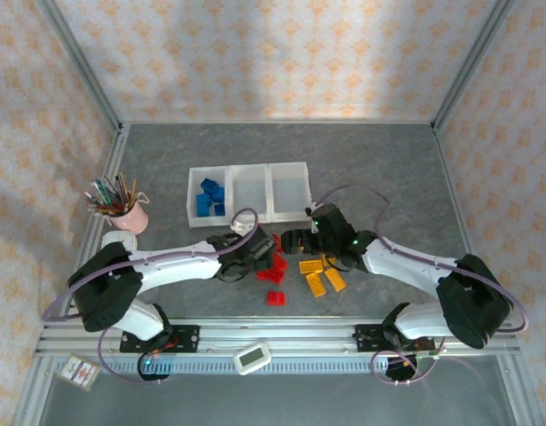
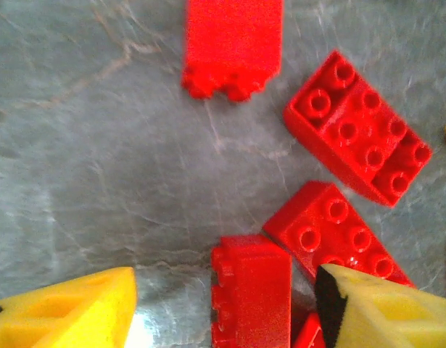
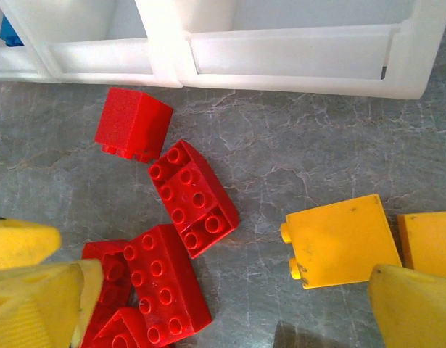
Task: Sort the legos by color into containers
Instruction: Pick up the lego from the middle-left of the table.
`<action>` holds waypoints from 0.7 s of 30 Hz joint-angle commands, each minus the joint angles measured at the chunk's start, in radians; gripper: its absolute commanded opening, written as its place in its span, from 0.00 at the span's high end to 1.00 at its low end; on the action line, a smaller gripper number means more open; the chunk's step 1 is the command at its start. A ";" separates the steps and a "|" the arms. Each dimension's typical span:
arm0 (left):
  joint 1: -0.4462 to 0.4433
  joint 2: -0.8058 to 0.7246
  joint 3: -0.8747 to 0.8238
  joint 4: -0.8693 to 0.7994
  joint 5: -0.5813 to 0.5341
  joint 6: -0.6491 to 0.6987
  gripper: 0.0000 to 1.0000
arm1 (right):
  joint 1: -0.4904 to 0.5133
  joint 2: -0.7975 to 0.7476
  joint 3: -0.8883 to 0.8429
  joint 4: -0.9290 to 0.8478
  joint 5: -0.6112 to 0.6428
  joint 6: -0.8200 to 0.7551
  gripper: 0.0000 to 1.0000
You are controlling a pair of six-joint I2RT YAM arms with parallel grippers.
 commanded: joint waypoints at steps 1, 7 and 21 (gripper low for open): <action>-0.017 0.034 0.002 0.032 0.011 -0.021 0.36 | -0.003 -0.010 -0.007 0.019 0.005 0.014 0.00; -0.018 0.032 -0.020 0.038 0.004 -0.033 0.48 | -0.003 -0.010 -0.005 0.020 -0.001 0.013 0.00; -0.020 -0.010 -0.054 0.040 -0.003 -0.054 0.75 | -0.003 0.006 0.001 0.029 -0.017 0.007 0.00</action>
